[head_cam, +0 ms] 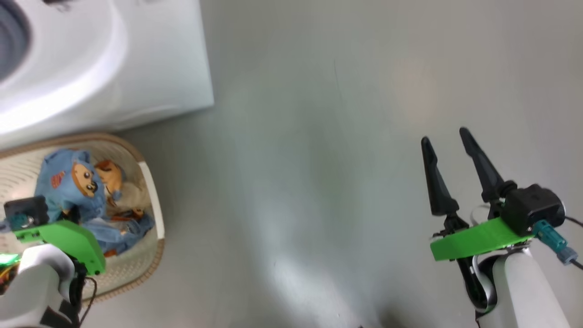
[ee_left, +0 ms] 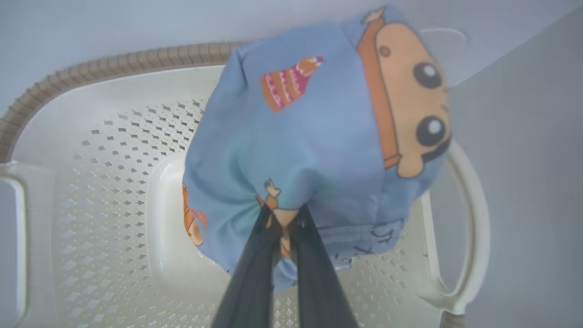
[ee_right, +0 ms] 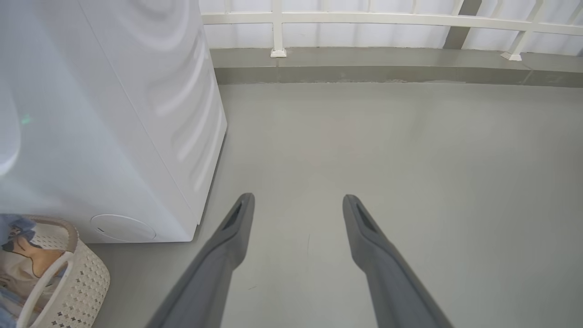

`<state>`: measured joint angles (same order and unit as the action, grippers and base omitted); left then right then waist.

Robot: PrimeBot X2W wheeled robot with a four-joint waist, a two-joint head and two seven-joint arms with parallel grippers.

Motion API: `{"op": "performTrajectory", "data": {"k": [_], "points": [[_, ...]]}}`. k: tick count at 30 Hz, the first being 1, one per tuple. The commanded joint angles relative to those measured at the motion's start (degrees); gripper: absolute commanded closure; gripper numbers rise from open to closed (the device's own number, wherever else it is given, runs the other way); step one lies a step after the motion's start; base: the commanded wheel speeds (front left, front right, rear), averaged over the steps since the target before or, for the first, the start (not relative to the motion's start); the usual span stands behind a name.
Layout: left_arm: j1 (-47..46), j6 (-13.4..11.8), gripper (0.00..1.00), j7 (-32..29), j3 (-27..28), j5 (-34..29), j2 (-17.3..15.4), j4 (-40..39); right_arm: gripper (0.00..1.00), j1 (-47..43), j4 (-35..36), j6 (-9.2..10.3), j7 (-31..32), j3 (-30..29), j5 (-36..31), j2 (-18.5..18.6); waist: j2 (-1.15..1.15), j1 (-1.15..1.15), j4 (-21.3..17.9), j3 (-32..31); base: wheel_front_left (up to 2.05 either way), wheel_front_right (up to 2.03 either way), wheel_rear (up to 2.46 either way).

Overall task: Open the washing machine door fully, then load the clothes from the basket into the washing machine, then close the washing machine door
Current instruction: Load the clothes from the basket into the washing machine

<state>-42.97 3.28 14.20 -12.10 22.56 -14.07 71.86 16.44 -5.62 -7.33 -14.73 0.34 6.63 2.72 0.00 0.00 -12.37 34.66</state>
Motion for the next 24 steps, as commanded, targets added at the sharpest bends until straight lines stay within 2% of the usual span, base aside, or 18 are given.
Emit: {"op": "performTrajectory", "data": {"k": [1, 13, 24], "points": [[2.15, -0.31, 1.00, 0.73, 1.67, 0.39, -2.32, -1.49, 0.00, -1.71, 0.90, -0.16, -0.27, 1.31, -0.73, 0.16, 0.00, 0.00, 1.52, -5.53, 0.00, 0.00, 0.00], [16.97, -3.53, 1.00, 0.79, 8.03, -3.33, -1.29, -24.77, 0.00, -4.31, -1.38, -0.16, -0.27, 2.03, -1.24, 0.16, 0.00, 0.00, 4.98, -14.90, 0.00, 0.00, 0.00], [28.49, -2.83, 1.00, 0.79, 15.15, -7.90, 3.41, -41.19, 0.00, -7.01, -3.20, -0.16, -0.27, 2.32, -1.33, 0.16, 0.00, 0.00, 7.40, -23.40, 0.00, 0.00, 0.00]]}}
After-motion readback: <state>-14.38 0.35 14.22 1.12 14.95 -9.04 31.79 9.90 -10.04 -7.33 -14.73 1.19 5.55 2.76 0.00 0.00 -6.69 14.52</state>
